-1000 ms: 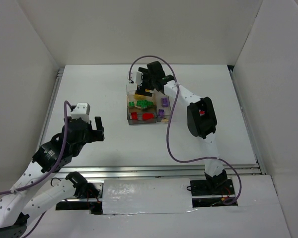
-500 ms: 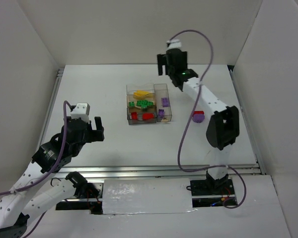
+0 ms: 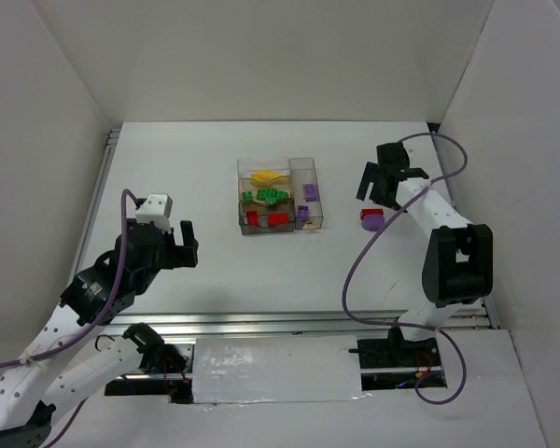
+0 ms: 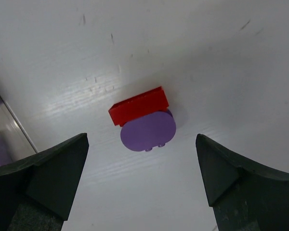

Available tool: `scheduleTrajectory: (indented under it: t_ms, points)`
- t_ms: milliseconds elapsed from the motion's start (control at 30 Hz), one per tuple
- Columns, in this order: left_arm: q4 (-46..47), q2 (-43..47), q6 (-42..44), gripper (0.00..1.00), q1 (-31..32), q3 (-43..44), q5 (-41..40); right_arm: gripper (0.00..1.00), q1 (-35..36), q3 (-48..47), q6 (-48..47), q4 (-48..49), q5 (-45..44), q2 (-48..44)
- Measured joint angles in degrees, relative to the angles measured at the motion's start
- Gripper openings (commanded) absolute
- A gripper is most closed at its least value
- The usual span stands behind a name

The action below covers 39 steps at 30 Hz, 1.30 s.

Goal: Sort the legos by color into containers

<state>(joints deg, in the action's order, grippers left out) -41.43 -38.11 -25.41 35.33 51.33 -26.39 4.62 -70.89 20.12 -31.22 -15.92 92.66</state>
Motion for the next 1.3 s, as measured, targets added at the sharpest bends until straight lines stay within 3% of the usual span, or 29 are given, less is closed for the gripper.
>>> scheduleTrajectory:
  t_ms: [233, 600, 767, 867, 1000, 1167, 1300]
  points:
    - [0.02, -0.07, -0.02, 0.99, 0.0, -0.02, 0.11, 1.0, -0.2, 5.16, -1.18, -0.17, 5.53, 0.9]
    - [0.55, -0.81, 0.07, 0.99, 0.0, -0.13, 1.14, 1.0, -1.33, 3.82, -5.9, -0.07, 6.91, 9.66]
    - [1.01, -1.2, 0.22, 0.99, -0.02, -0.13, 1.49, 0.93, -2.86, 2.43, -7.02, -0.13, 9.81, 12.22]
    - [1.2, -1.46, 0.22, 1.0, 0.0, -0.13, 1.64, 0.84, -3.26, 1.01, -7.52, -0.11, 11.06, 13.33]
    - [1.2, -1.57, 0.22, 1.0, -0.02, -0.13, 1.62, 0.49, -3.39, 0.39, -8.35, -0.24, 13.2, 13.7]
    - [1.2, -2.32, 0.22, 0.99, -0.02, -0.13, 1.62, 0.21, -3.13, -0.09, -8.02, -0.44, 13.81, 13.94]
    - [0.55, -4.39, -0.57, 1.0, -0.02, 0.28, 1.27, 0.16, 0.57, 1.42, -7.85, -0.22, 12.98, 11.28]
